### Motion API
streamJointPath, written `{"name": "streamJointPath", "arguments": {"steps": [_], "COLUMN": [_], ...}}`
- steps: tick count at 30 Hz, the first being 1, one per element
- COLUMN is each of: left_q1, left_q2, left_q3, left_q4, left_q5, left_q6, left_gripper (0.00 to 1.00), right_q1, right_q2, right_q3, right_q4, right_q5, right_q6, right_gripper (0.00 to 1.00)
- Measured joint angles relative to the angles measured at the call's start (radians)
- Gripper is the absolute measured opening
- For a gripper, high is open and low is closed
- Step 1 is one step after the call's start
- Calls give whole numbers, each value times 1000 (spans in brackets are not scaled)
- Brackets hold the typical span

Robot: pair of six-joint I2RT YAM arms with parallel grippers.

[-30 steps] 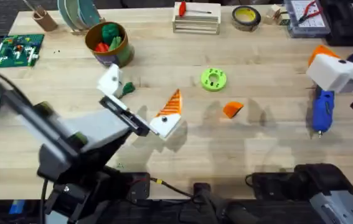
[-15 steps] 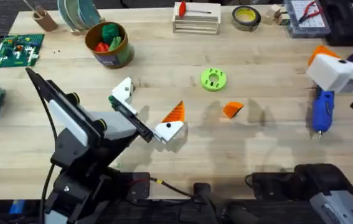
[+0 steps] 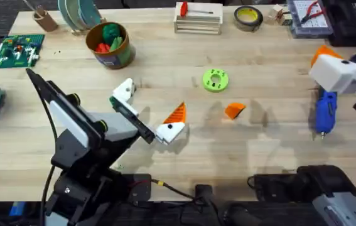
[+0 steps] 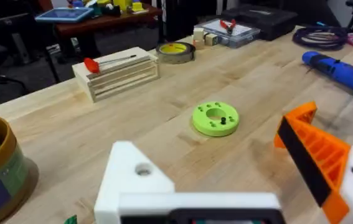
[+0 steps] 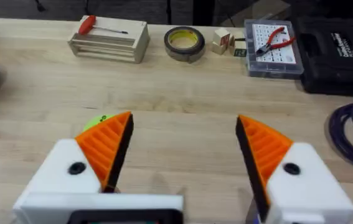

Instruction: Pick up the gripper from the table and insert it into the empty holder that is missing its gripper. Then pick up a screw, insert it into the mounting hole, and use the screwdriver to tighten it. Finally, clean up the table by picking up the vegetable and placing it into the bucket.

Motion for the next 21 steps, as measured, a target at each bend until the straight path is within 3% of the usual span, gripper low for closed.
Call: {"name": "streamJointPath", "arguments": {"steps": [21], "left_q1": [0], "left_q2": [0], "left_q3": [0], "left_q4": [0], "left_q5": [11], "left_q6": [0], "left_gripper": [994], "right_q1": [0], "right_q2": [0], "right_q3": [0], "right_q4": [0], "right_q5": [0], "right_q6": [0], "right_gripper": [991]}}
